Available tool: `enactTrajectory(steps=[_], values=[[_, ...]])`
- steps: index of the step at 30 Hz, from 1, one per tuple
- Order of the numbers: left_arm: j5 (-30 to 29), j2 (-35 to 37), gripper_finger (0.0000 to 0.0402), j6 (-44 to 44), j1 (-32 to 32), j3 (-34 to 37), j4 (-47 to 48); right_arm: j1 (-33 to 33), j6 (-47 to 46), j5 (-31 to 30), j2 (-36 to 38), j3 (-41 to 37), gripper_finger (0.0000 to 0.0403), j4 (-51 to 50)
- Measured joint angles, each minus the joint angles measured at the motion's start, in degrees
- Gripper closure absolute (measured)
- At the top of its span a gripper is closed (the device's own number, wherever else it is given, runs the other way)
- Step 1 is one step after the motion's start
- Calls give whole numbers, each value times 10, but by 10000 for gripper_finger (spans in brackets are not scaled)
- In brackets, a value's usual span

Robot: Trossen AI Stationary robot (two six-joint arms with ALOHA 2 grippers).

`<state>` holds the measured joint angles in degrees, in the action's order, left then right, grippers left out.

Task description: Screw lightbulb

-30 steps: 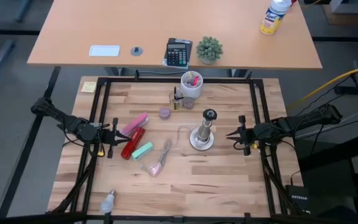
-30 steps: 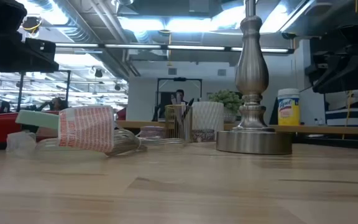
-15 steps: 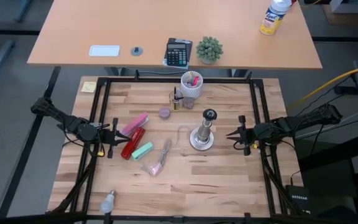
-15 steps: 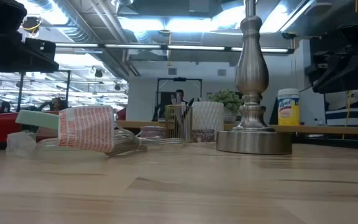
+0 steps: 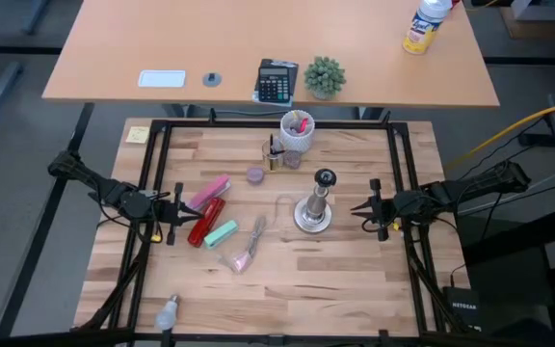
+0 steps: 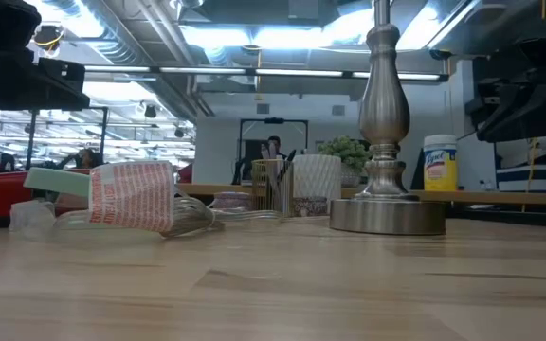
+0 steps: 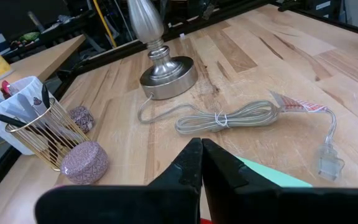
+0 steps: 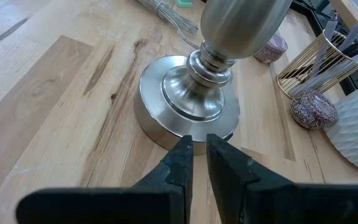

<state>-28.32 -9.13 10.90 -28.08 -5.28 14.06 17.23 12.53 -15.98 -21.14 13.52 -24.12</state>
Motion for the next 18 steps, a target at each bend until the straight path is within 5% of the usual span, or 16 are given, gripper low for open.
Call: enactTrajectory(steps=[10,18], values=[[0,0,400,0,0,0,0,0,0,0,0,0,352,20],[0,0,400,0,0,0,0,0,-2,0,0,0,352,208]])
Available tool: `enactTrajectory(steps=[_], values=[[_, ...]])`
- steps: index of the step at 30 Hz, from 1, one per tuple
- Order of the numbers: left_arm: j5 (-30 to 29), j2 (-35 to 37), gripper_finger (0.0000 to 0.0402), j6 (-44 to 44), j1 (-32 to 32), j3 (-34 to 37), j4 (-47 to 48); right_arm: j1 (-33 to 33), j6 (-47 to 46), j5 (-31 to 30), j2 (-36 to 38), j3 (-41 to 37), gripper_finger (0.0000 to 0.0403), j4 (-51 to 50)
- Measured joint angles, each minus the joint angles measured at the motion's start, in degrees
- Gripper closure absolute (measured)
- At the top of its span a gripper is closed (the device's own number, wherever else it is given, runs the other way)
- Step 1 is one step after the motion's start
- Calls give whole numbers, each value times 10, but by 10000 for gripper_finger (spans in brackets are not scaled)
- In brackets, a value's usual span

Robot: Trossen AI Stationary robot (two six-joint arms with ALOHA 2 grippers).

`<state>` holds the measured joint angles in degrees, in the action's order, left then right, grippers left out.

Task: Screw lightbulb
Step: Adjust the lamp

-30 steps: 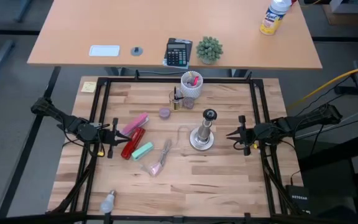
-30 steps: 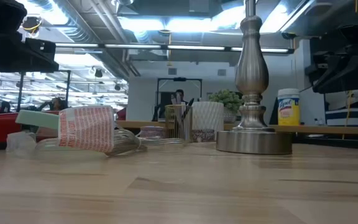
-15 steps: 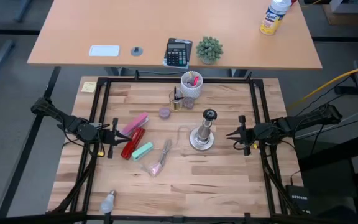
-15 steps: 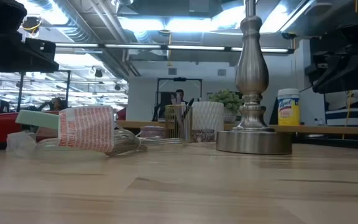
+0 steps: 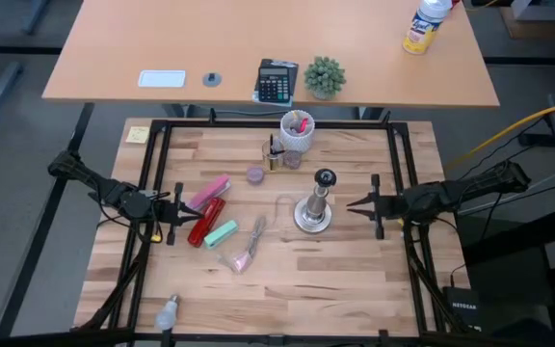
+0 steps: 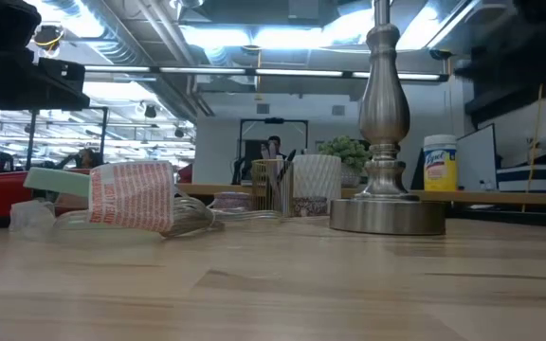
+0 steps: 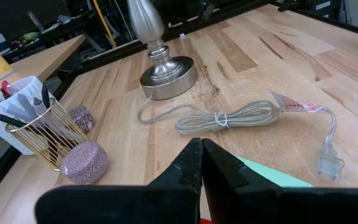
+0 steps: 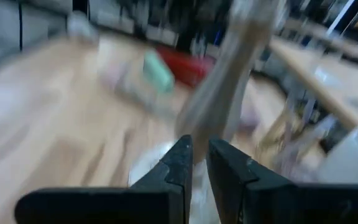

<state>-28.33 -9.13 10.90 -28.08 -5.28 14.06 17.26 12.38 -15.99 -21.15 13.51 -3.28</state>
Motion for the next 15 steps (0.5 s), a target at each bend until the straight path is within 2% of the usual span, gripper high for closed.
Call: enactTrajectory(steps=[6,10,15], values=[[0,0,400,0,0,0,0,0,-1,0,-1,0,352,118],[0,0,400,0,0,0,0,0,-2,6,-1,0,352,143],[0,0,400,0,0,0,0,0,-18,48,-5,0,352,155]])
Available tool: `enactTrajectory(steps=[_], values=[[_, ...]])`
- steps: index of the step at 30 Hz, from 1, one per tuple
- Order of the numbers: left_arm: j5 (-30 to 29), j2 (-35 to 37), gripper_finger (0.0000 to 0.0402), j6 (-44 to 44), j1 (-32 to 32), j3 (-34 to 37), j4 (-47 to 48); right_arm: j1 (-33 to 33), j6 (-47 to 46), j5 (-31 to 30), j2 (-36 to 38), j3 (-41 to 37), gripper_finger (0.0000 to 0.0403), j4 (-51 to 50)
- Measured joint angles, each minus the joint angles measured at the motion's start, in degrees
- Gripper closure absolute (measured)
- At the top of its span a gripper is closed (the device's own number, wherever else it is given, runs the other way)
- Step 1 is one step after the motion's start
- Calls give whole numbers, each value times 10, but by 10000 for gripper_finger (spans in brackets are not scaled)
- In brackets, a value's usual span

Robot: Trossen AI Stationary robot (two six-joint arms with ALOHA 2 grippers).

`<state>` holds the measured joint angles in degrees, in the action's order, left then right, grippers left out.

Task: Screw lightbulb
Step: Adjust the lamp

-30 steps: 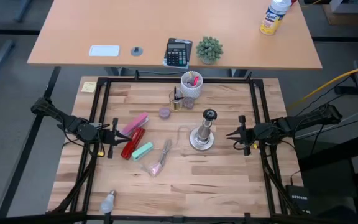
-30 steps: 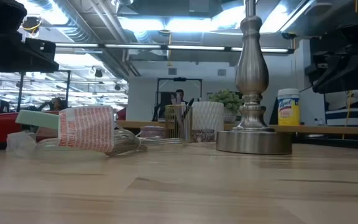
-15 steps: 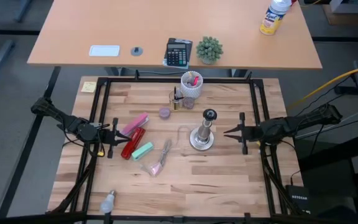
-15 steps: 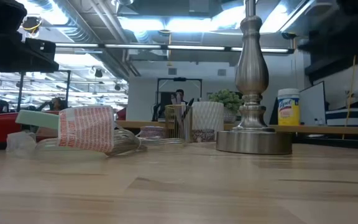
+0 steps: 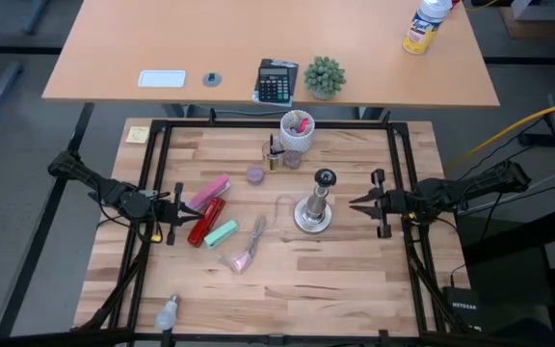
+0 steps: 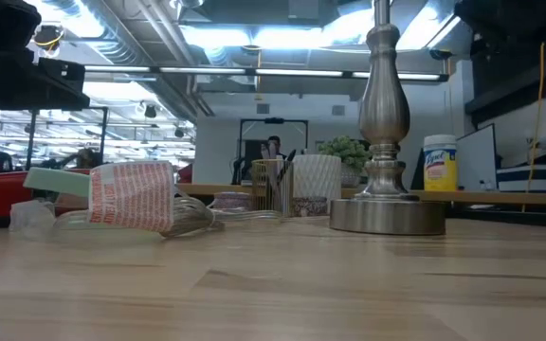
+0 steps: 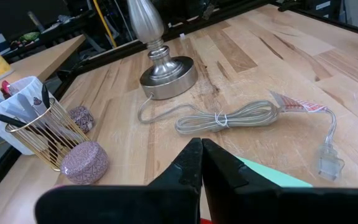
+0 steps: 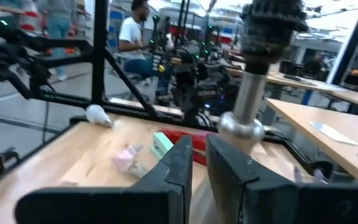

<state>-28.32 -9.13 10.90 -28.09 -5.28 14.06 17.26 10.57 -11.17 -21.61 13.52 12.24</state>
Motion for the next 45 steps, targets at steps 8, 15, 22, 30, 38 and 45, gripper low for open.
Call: enactTrajectory(steps=[8,15,22,30,38,45], values=[[0,0,400,0,0,0,0,0,-61,4,-125,0,352,182],[0,0,400,0,0,0,0,0,-61,-6,-247,1,352,255],[0,0,400,0,0,0,0,0,-128,-103,-285,9,352,252],[0,0,400,0,0,0,0,0,-132,-73,-285,38,352,253],[0,0,400,0,0,0,0,0,-161,-58,-284,41,352,253],[0,0,400,0,0,0,0,0,-242,-119,-244,41,352,252]])
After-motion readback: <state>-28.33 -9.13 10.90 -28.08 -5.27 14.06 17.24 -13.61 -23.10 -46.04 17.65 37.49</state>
